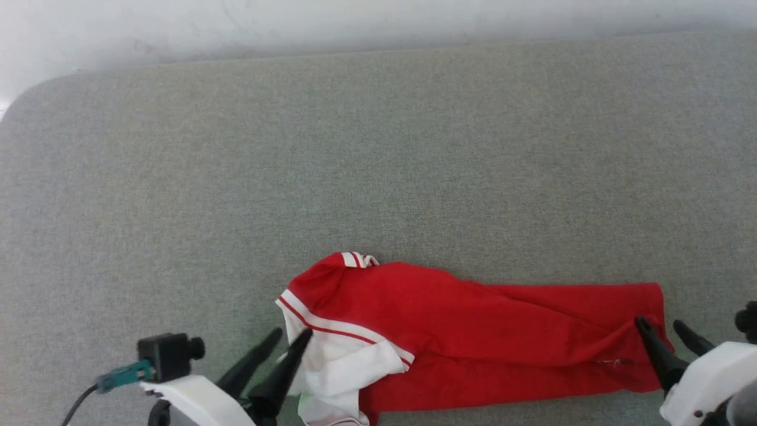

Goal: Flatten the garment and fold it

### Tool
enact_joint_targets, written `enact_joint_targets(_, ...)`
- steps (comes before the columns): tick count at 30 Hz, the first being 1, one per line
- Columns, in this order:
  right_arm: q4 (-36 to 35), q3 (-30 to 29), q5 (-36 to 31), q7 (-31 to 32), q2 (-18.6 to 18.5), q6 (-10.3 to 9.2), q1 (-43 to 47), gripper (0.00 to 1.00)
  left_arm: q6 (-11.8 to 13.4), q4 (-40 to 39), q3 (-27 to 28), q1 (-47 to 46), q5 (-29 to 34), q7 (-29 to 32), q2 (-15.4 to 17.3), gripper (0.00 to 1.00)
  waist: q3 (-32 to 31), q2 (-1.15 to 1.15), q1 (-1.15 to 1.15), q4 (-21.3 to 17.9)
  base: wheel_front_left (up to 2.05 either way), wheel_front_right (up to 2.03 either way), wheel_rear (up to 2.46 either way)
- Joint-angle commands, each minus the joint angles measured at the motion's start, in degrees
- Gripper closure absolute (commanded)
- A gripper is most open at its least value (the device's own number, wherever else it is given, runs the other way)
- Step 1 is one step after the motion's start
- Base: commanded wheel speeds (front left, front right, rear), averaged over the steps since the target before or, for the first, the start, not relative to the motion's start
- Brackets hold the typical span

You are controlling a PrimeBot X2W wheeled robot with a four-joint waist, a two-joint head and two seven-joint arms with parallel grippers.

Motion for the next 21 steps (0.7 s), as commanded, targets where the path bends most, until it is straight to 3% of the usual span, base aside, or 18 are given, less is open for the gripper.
enact_joint_targets(1,-1.5,-0.4,0.8,-0.4,0.1,-0.04,1.0,0.0,0.3,-1.3,0.9,0.8,1.0,-1.8,-0.4,0.0,-0.5,0.0,-0.01,0.1,0.0,0.0,0.0)
enact_joint_targets(5,-6.0,-2.6,2.0,-1.4,0.9,-0.04,3.4,0.0,3.5,-5.0,4.8,2.6,5.9,-10.2,-1.0,0.0,-1.4,0.0,-0.01,0.2,0.0,0.0,0.0)
enact_joint_targets(9,-6.5,-4.0,1.0,-2.1,1.6,-0.04,5.1,0.0,8.7,-6.6,8.8,3.4,13.9,-21.0,-2.7,0.0,-2.1,0.0,-0.01,0.3,0.0,0.0,0.0)
enact_joint_targets(14,-3.6,-4.3,-0.2,-3.1,2.3,-0.04,5.1,0.0,13.5,-7.9,12.2,4.1,25.5,-24.4,-5.0,0.0,-2.9,0.0,-0.01,0.8,0.0,0.0,0.0)
enact_joint_targets(17,-1.0,-4.7,-0.8,-4.0,2.6,-0.04,4.2,0.0,14.1,-9.7,14.1,4.5,31.5,-24.5,-7.7,0.0,-3.1,0.0,-0.01,1.2,0.0,0.0,0.0)
enact_joint_targets(21,2.6,-5.0,-1.9,-5.5,2.8,-0.04,2.7,0.0,12.7,-9.4,15.2,5.9,36.2,-24.5,-10.1,0.0,-3.1,0.0,-0.01,1.9,0.0,0.0,0.0)
